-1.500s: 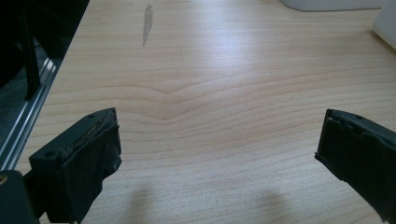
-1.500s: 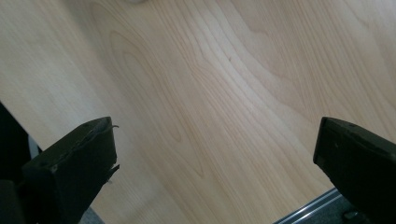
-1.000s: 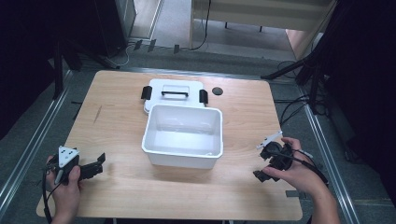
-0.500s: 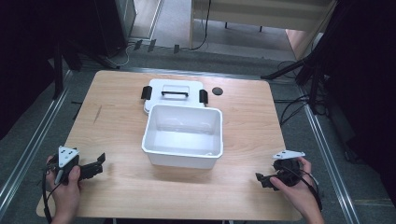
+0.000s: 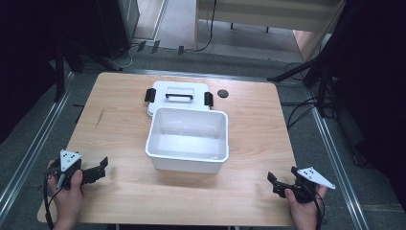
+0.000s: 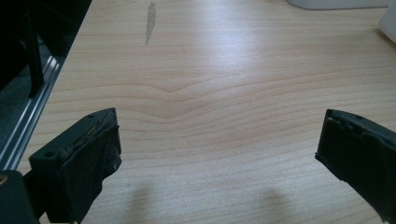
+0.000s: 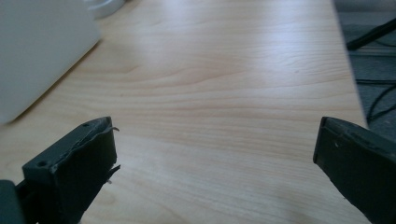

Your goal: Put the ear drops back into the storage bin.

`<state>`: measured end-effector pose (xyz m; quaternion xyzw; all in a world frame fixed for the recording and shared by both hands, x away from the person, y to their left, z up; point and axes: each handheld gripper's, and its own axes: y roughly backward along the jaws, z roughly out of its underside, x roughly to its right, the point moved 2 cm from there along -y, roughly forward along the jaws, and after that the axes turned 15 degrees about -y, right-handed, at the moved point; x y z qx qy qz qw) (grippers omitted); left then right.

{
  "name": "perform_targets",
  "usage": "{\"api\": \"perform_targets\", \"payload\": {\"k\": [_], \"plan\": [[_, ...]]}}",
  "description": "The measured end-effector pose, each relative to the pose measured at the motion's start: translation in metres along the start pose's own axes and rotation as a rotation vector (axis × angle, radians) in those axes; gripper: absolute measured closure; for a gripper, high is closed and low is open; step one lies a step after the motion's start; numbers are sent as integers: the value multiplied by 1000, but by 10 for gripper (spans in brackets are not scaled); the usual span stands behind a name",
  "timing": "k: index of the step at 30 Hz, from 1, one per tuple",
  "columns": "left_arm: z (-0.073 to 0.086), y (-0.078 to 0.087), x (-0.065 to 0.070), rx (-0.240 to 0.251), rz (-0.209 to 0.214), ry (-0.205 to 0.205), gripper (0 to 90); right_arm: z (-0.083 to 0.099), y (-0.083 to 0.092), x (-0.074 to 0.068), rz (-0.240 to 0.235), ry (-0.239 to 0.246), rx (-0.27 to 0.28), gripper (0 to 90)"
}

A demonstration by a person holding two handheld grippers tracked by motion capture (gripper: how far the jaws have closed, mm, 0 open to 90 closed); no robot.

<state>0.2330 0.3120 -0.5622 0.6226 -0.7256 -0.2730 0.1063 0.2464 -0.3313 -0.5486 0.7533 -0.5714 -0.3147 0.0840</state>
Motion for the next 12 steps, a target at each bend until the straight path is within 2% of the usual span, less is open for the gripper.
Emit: {"api": "perform_targets", "payload": {"k": [2,5,6,8,12], "plan": [[0,0,0,-4,2,-7,1,2,2,-1,9,-14,40,0],[0,0,1,-8,-2,-18,1,5,1,-2,39,-7,79,0],[0,0,1,-8,-2,-18,1,5,1,-2,39,-7,79,0],[-1,0,2,-12,-10,-23,1,7,-2,-6,48,28,73,0],[-1,-1,2,-16,-14,-25,1,8,-5,-7,41,41,57,0]]}}
